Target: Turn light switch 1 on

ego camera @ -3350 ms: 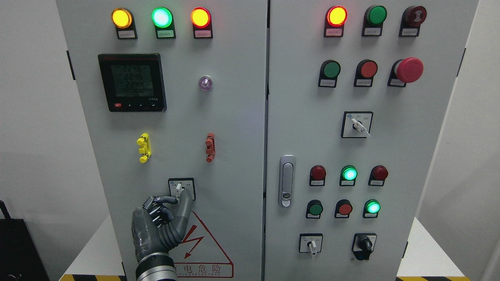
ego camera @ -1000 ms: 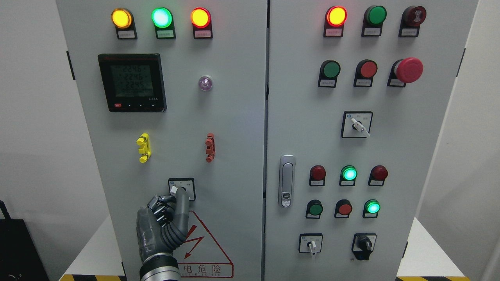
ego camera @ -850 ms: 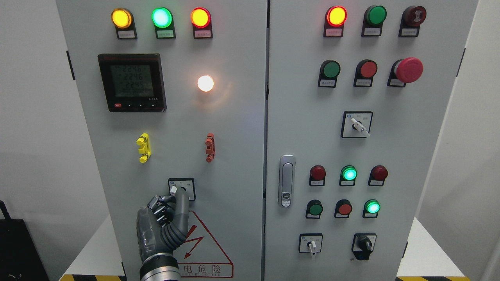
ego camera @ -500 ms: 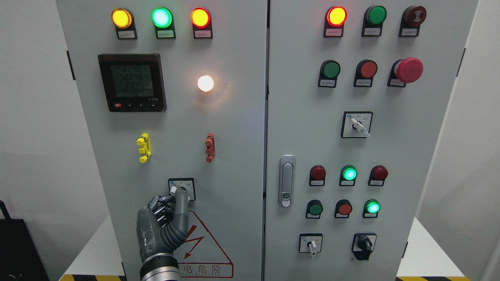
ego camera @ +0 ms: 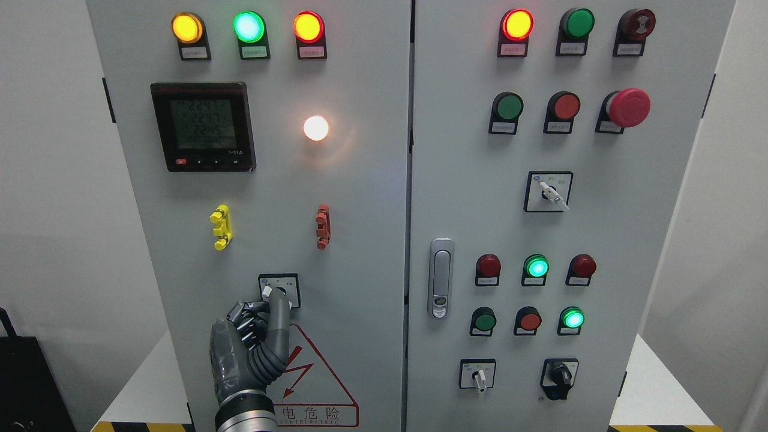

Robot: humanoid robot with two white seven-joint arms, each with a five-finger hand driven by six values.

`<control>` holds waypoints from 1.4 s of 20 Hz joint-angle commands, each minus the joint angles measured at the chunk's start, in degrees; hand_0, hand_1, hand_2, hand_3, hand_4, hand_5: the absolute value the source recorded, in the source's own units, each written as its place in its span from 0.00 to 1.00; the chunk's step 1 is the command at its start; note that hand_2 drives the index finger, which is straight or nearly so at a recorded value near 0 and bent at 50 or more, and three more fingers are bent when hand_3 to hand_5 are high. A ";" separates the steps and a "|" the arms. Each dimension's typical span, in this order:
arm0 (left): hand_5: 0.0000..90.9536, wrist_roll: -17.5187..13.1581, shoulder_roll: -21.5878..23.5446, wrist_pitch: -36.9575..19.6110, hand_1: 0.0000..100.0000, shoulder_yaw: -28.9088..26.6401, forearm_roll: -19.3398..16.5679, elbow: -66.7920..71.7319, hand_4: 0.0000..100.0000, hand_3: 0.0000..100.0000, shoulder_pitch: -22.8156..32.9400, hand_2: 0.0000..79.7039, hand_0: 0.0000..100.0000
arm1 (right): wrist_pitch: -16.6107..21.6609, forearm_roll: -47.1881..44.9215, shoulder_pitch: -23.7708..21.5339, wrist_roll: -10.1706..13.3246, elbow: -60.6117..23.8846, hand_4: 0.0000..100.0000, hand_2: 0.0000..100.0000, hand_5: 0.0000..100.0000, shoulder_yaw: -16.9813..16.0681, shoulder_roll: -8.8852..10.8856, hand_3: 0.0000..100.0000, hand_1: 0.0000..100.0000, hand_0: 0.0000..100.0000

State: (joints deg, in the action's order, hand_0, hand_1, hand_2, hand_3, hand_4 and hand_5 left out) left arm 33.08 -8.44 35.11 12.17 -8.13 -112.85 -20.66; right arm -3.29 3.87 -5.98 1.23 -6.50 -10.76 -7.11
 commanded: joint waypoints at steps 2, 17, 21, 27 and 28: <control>0.97 -0.12 0.00 0.22 0.45 0.04 -0.04 -0.09 1.00 1.00 0.00 0.78 0.35 | 0.04 0.00 0.00 0.00 0.00 0.00 0.00 0.00 -0.05 -0.01 0.00 0.00 0.00; 0.97 -0.12 0.17 -0.39 0.42 0.04 0.04 -0.35 1.00 1.00 1.05 0.79 0.29 | 0.04 0.00 0.00 0.00 0.00 0.00 0.00 0.00 0.03 0.07 0.00 0.00 0.00; 0.97 -0.12 0.26 -1.01 0.41 0.04 0.04 -0.35 1.00 1.00 2.11 0.79 0.29 | 0.04 0.00 0.00 0.00 0.00 0.00 0.00 0.00 0.03 -0.01 0.00 0.00 0.00; 0.97 -0.29 0.44 -3.46 0.39 0.30 0.13 -0.35 1.00 1.00 4.04 0.81 0.26 | 0.04 0.00 0.00 0.00 0.00 0.00 0.00 0.00 0.03 -0.01 0.00 0.00 0.00; 0.97 -0.38 0.53 -4.08 0.39 0.39 0.13 -0.35 1.00 1.00 4.65 0.82 0.23 | 0.04 0.00 0.00 0.00 0.00 0.00 0.00 0.00 0.04 -0.01 0.00 0.00 0.00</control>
State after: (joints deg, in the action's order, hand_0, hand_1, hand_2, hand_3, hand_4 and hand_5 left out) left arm 32.82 -8.23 32.51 12.27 -8.03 -113.13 -17.88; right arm -3.29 3.87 -5.98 1.22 -6.50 -10.76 -7.11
